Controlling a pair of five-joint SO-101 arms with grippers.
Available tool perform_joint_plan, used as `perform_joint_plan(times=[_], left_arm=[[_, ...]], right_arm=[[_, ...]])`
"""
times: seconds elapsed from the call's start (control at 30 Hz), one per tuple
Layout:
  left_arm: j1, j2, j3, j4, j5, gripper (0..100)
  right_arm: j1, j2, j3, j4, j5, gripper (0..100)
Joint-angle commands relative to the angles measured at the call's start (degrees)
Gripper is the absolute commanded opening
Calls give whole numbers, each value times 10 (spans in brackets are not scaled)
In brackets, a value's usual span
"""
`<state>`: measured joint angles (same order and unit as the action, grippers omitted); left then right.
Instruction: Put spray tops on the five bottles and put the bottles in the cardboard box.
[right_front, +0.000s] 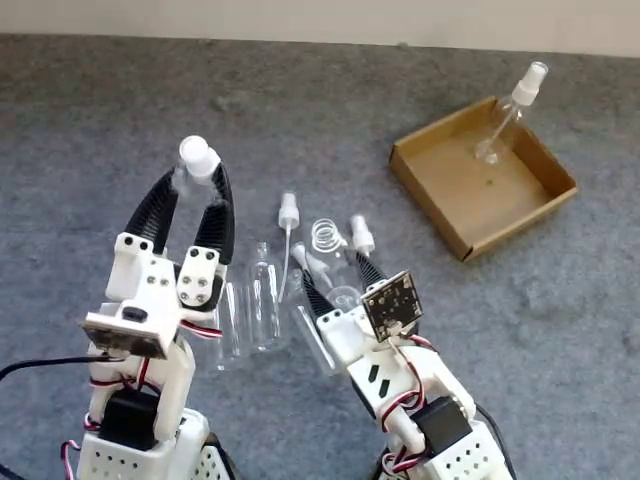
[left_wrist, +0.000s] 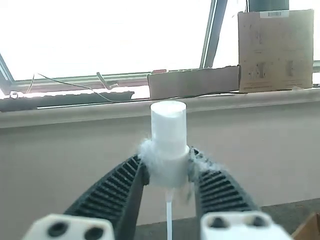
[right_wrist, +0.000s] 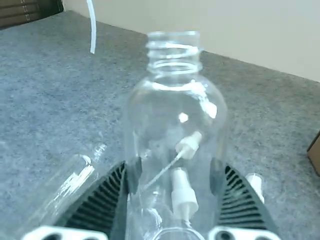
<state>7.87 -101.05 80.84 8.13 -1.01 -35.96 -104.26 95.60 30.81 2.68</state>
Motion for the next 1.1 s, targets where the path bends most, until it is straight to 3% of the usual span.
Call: perform_joint_plan(times=[0.0, 0.2, 0.47, 0.67, 0.93, 1.07], left_arm=[[-6, -1, -59, -12, -25, 13], [20, 68, -116, 29, -21, 13], [29, 243, -306, 100, 174, 13], [110, 275, -325, 99, 270, 13], [141, 275, -244, -33, 271, 13], [140, 273, -240, -46, 271, 13]], right_arm=[[-4, -10, 70, 24, -3, 142], [-4, -10, 68, 29, -3, 142], [-1, -10, 67, 29, -3, 142], [-2, -10, 73, 27, -3, 142], [-1, -10, 73, 29, 0, 142], [-1, -10, 73, 29, 1, 142]])
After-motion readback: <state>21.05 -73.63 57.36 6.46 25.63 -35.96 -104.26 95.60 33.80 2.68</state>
